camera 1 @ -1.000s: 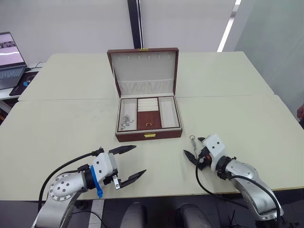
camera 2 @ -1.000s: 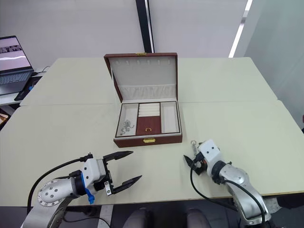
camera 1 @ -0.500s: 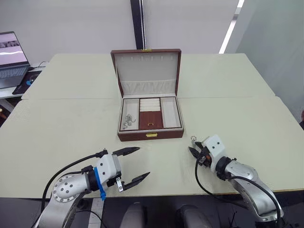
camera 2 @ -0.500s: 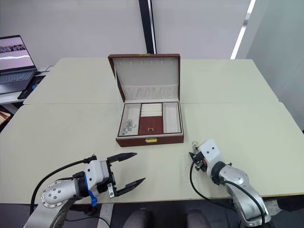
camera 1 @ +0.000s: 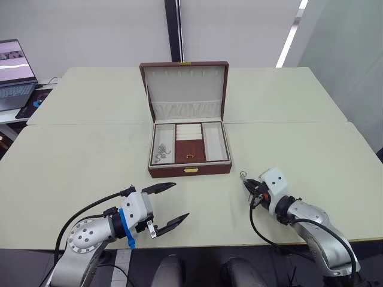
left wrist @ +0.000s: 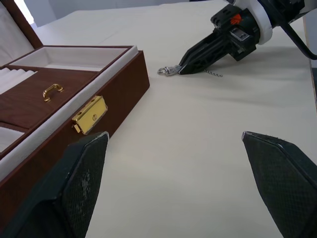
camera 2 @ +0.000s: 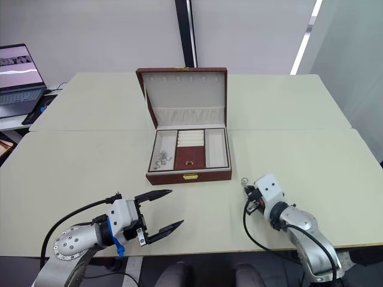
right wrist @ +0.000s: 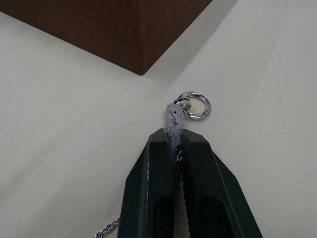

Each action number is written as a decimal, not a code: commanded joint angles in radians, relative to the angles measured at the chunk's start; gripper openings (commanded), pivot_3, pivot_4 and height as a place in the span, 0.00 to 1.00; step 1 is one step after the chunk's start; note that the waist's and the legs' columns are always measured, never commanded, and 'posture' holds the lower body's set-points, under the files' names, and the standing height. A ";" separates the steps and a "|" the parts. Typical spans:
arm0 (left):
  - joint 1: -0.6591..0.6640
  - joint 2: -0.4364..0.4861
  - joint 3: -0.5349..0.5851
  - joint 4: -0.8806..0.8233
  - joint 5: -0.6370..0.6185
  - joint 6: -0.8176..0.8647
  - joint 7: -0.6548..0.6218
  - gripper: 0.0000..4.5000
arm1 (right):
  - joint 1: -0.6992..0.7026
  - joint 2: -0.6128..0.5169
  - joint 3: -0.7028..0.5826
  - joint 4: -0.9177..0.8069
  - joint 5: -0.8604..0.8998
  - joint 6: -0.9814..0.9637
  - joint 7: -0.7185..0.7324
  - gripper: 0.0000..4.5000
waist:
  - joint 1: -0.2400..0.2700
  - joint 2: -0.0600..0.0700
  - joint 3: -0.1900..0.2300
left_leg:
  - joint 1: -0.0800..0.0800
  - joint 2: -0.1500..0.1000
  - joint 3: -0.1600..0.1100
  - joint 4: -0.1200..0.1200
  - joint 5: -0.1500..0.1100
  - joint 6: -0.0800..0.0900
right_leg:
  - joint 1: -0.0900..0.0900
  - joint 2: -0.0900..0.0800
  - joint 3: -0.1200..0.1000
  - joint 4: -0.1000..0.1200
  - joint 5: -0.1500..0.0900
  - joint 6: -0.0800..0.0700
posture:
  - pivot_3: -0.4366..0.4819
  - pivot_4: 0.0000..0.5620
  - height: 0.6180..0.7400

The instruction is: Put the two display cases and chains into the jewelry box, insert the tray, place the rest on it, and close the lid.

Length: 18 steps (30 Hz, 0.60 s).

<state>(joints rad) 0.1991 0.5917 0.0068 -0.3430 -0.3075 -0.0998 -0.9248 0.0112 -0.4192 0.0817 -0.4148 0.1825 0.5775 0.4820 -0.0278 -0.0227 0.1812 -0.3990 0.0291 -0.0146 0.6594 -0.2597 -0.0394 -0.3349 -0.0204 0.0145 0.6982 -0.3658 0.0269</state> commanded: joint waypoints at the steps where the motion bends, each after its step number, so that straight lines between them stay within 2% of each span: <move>1: 0.003 -0.011 0.001 -0.007 -0.006 -0.009 0.015 1.00 | -0.021 -0.007 -0.046 -0.055 0.069 -0.002 0.041 0.00 | 0.000 0.000 0.000 | 0.000 0.000 0.000 0.000 0.000 0.000 | 0.000 0.000 0.000 0.000 0.000 0.000 | 0.48 0.27 1.00; 9: 0.014 -0.048 0.017 -0.007 -0.009 -0.001 0.069 1.00 | -0.113 -0.006 -0.070 -0.101 0.163 0.052 0.064 0.00 | -0.001 0.000 0.000 | 0.000 0.000 0.000 0.000 0.000 0.000 | 0.000 0.000 0.000 0.000 0.000 0.000 | 0.48 0.27 1.00; 18: 0.066 -0.076 0.029 -0.029 -0.004 0.000 0.144 1.00 | -0.292 0.006 -0.066 -0.097 0.222 0.146 0.047 0.00 | -0.001 0.000 0.000 | -0.001 0.000 0.000 0.000 0.000 0.000 | -0.001 0.000 0.000 0.000 0.000 0.000 | 0.48 0.27 1.00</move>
<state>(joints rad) 0.2608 0.5204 0.0187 -0.3442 -0.3090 -0.0943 -0.7954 -0.2584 -0.4162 0.0306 -0.4858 0.3798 0.7220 0.5349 -0.0293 -0.0222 0.1815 -0.3997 0.0293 -0.0146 0.6594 -0.2597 -0.0394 -0.3359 -0.0203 0.0148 0.6983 -0.3657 0.0268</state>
